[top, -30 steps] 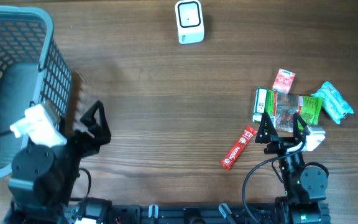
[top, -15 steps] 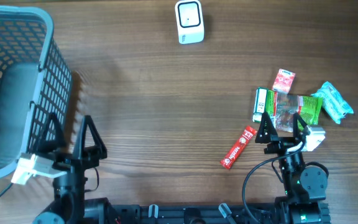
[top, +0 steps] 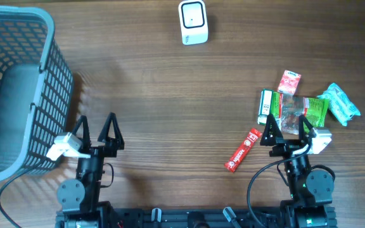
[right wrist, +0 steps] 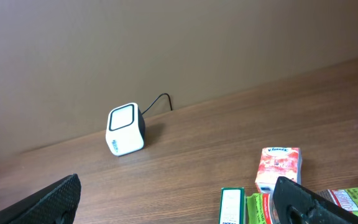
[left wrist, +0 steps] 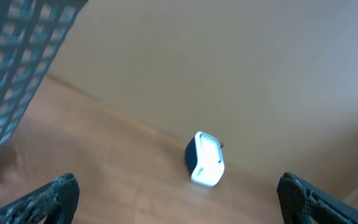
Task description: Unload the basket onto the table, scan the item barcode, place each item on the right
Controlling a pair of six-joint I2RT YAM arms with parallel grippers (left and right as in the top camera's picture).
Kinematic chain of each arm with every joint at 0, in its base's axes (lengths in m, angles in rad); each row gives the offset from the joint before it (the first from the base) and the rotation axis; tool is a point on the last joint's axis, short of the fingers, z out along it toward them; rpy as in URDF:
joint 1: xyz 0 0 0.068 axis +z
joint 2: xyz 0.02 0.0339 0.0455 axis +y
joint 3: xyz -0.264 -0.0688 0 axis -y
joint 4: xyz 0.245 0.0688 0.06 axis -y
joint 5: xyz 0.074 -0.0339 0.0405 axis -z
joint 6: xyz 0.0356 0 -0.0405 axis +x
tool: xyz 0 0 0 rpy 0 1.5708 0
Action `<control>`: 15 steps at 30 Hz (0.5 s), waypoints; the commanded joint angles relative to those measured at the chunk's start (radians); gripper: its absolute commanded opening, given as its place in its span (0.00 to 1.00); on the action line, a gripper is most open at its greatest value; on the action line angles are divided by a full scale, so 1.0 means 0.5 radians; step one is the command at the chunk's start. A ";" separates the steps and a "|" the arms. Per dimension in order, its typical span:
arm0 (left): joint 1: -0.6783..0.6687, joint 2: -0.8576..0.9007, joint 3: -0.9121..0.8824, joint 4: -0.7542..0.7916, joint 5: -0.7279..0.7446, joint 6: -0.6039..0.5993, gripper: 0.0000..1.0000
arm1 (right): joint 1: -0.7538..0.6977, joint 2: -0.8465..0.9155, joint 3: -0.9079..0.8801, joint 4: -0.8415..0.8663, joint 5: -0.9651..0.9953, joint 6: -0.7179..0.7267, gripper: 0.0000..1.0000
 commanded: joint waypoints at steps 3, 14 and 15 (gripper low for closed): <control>0.010 -0.018 -0.043 -0.277 0.009 0.252 1.00 | -0.001 -0.005 -0.002 0.007 -0.031 0.014 1.00; 0.009 -0.016 -0.043 -0.275 0.009 0.279 1.00 | -0.001 -0.005 -0.002 0.007 -0.031 0.014 1.00; 0.009 -0.016 -0.043 -0.275 0.010 0.279 1.00 | -0.001 -0.005 -0.002 0.007 -0.031 0.014 1.00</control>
